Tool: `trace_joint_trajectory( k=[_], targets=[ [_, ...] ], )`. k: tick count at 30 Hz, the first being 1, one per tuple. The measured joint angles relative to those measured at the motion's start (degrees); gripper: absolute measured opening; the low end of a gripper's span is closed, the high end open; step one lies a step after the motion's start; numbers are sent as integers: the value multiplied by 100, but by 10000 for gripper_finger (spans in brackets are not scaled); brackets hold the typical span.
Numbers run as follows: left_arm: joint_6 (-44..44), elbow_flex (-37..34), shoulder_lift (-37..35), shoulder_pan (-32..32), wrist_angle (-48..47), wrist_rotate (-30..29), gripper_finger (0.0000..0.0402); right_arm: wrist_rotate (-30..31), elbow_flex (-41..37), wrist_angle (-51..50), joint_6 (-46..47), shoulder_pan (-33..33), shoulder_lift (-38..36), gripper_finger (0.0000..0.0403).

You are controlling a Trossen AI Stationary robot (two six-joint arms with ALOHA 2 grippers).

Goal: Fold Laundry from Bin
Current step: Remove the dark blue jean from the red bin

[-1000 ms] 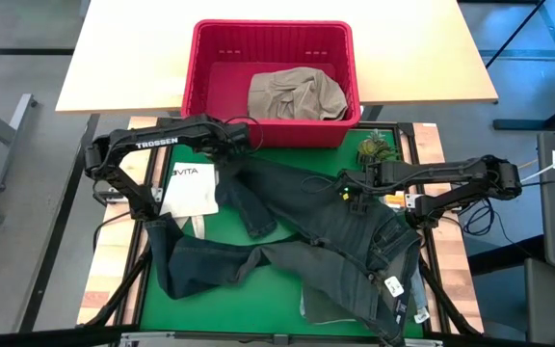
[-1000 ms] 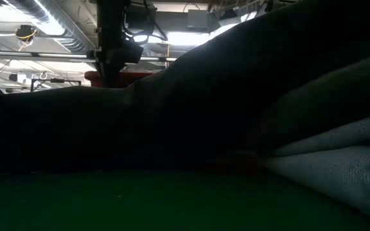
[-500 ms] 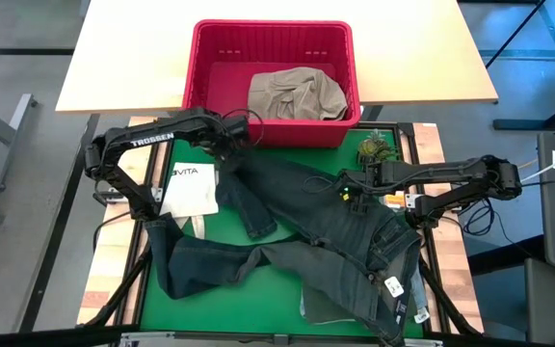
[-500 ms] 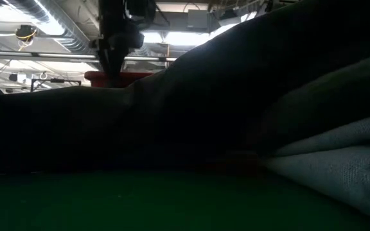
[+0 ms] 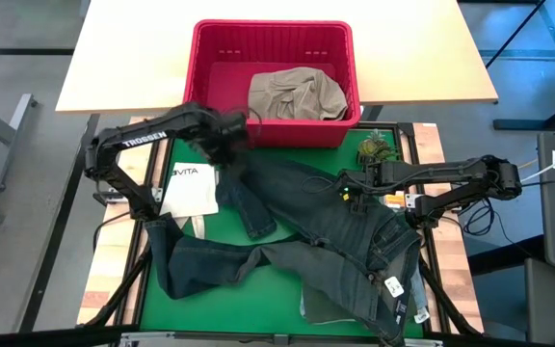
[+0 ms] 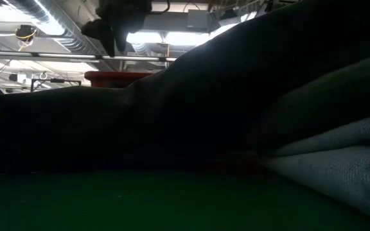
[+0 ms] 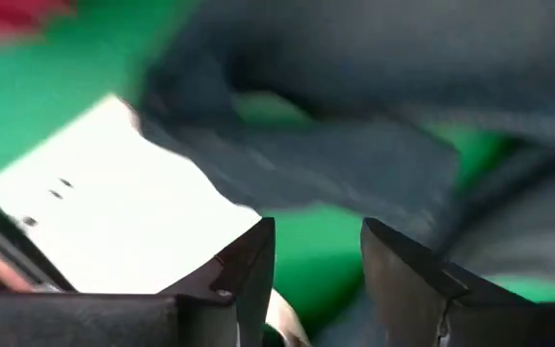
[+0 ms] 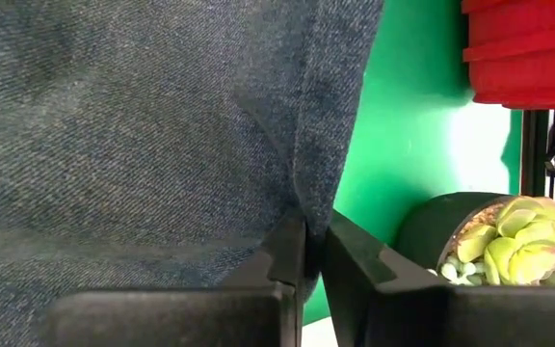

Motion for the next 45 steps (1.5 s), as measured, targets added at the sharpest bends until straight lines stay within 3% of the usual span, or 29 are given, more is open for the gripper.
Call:
trace_joint_trajectory(
  k=[6,17,27,45],
  targets=[
    [-994,-460,0,-908,204,246,148,0,0,-4,0,0,0,33],
    [-2191,-2015,4,-1982,2377,-336,149,0,0,-4,0,0,0,33],
    [-2942,-3040,4,-2356,3351,-492,149,0,0,-4,0,0,0,33],
    [-3297,-4182,0,-2429,5418,-794,149,0,2,-3,0,0,0,33]
  ],
)
